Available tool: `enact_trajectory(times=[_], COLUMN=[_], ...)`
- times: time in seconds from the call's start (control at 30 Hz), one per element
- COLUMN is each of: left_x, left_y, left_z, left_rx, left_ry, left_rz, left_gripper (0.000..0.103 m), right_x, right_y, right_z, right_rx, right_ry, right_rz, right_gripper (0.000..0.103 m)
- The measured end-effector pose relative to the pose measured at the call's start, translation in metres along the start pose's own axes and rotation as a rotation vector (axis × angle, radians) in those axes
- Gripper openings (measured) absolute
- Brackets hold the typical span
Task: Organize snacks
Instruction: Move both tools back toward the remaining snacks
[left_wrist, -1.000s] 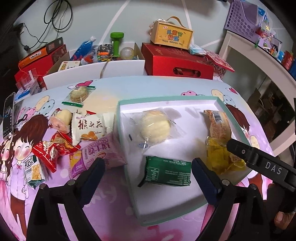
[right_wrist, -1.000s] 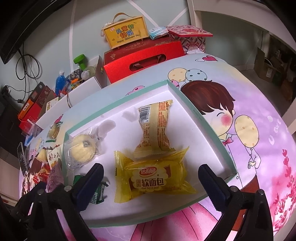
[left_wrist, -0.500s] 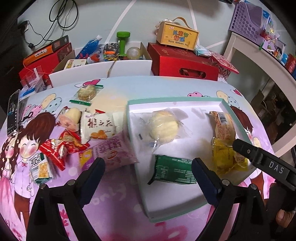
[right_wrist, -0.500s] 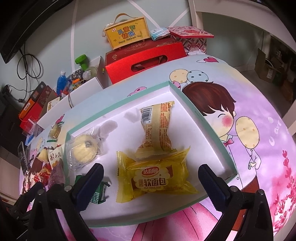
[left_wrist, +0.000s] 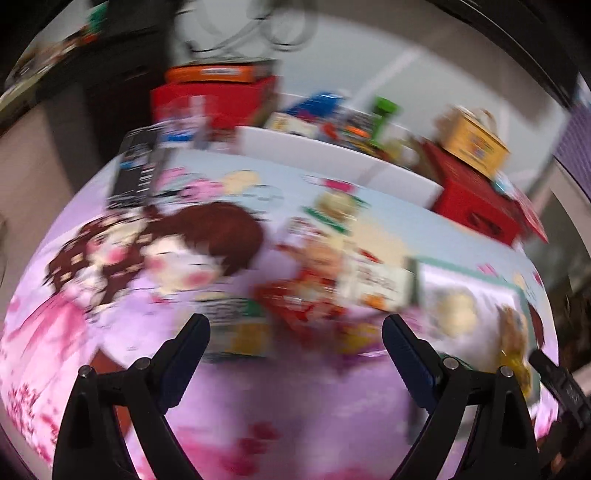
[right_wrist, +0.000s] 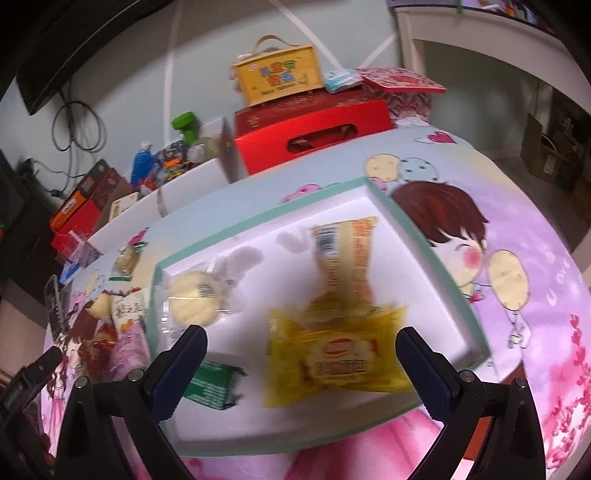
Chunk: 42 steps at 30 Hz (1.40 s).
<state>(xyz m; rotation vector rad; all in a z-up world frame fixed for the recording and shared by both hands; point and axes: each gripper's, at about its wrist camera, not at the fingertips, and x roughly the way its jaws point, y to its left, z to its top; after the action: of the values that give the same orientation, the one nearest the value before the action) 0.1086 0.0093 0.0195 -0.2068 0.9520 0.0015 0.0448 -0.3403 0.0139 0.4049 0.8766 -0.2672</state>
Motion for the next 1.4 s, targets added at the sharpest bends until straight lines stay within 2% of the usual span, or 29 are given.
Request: enact_trajectory(times=[0.13, 0.23, 0.33, 0.43, 0.77, 1.0, 1.4], left_x=[-0.001, 0.0, 0.0, 0.004, 0.036, 0.059, 0.085], left_y=[0.052, 0.078, 0.099, 0.107, 0.089, 0.068, 0.052], left_z=[0.003, 0.0, -0.004, -0.004, -0.003, 0.001, 0.0], left_rx=[-0.137, -0.212, -0.283, -0.31, -0.23, -0.165, -0.086], left_ry=[0.013, 0.029, 0.036, 0.046, 0.145, 0.196, 0.225], left_rz=[0.061, 0.093, 0.099, 0.091, 0.043, -0.004, 0.024], left_gripper=[0.095, 0.095, 0.095, 0.095, 0.095, 0.095, 0.095], right_x=[0.001, 0.005, 0.009, 0.013, 0.041, 0.056, 0.075], right_y=[0.028, 0.052, 0.077, 0.102, 0.165, 0.186, 0.217], right_z=[-0.004, -0.01, -0.018, -0.027, -0.051, -0.06, -0.076], right_rx=[-0.059, -0.107, -0.163, -0.212, -0.376, -0.458, -0.607], right_ry=[-0.004, 0.01, 0.029, 0.045, 0.09, 0.114, 0.098], right_rz=[0.047, 0.092, 0.123, 0.158, 0.174, 0.144, 0.083], right_gripper=[0.103, 0.103, 0.103, 0.103, 0.103, 0.103, 0.103])
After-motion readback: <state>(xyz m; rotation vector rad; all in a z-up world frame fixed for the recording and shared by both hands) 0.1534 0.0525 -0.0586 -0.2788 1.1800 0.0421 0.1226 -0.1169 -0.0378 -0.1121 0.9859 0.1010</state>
